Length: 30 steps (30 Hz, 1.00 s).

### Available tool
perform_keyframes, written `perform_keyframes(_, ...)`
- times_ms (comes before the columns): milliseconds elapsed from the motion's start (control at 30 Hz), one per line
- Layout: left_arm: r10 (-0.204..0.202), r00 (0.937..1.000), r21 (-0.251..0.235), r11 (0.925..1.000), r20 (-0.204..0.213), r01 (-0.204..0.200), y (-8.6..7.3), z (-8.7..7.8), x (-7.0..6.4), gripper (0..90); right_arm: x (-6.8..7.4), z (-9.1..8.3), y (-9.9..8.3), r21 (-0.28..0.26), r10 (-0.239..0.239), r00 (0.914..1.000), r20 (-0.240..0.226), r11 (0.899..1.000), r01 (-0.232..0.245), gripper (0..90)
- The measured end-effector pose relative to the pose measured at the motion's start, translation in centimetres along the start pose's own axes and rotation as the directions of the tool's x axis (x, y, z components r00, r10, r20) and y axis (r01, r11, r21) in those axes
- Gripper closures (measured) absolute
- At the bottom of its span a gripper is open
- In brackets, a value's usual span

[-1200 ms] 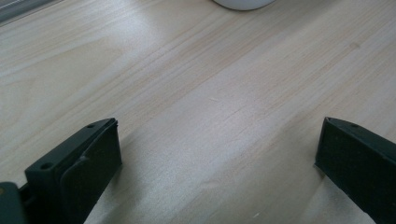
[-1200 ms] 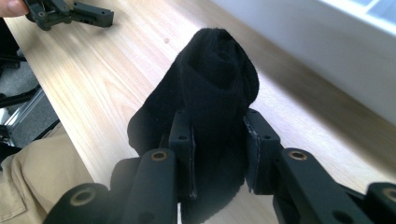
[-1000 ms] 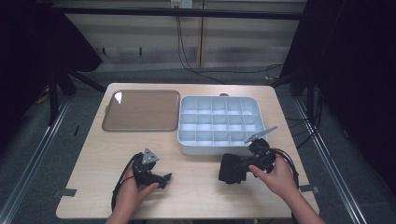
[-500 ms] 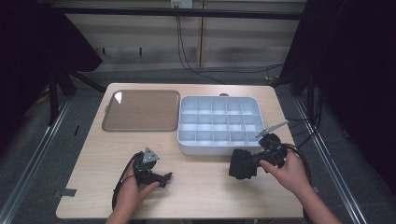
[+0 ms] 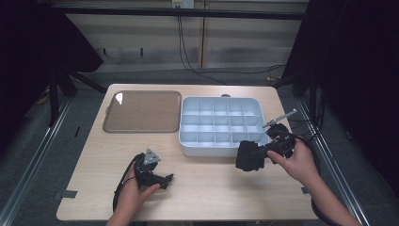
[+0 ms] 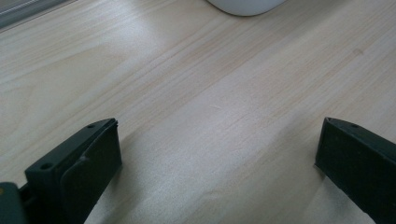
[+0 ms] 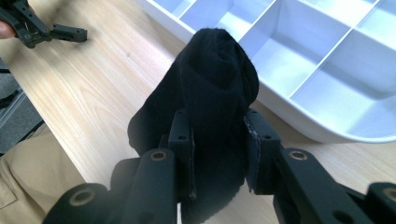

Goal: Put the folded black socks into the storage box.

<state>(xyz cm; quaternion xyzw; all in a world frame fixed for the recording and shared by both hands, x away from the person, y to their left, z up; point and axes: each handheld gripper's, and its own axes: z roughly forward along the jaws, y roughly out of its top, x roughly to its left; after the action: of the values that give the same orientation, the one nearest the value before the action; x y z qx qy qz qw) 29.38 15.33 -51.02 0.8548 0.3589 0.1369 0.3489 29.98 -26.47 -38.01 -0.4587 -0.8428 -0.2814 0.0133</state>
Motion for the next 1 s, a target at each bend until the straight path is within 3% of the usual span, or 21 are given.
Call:
perform_keyframes(400,-0.004,1.0000,-0.005,1.0000,0.000,0.004,0.0,0.0,0.0,0.0,-0.8,-1.3,1.1,-0.008,0.009,0.9999,0.013,1.000,-0.008,68.6)
perform_keyframes(533,-0.005,1.0000,-0.005,1.0000,0.000,0.005,0.0,0.0,0.0,0.0,-1.3,-2.0,1.4,-0.005,0.032,0.9993,0.018,0.999,-0.032,68.6)
perform_keyframes(1000,0.000,1.0000,-0.004,1.0000,-0.002,0.000,0.0,0.0,0.0,0.0,-4.0,-2.9,3.2,0.017,0.063,0.9935,0.095,0.998,-0.065,68.5)
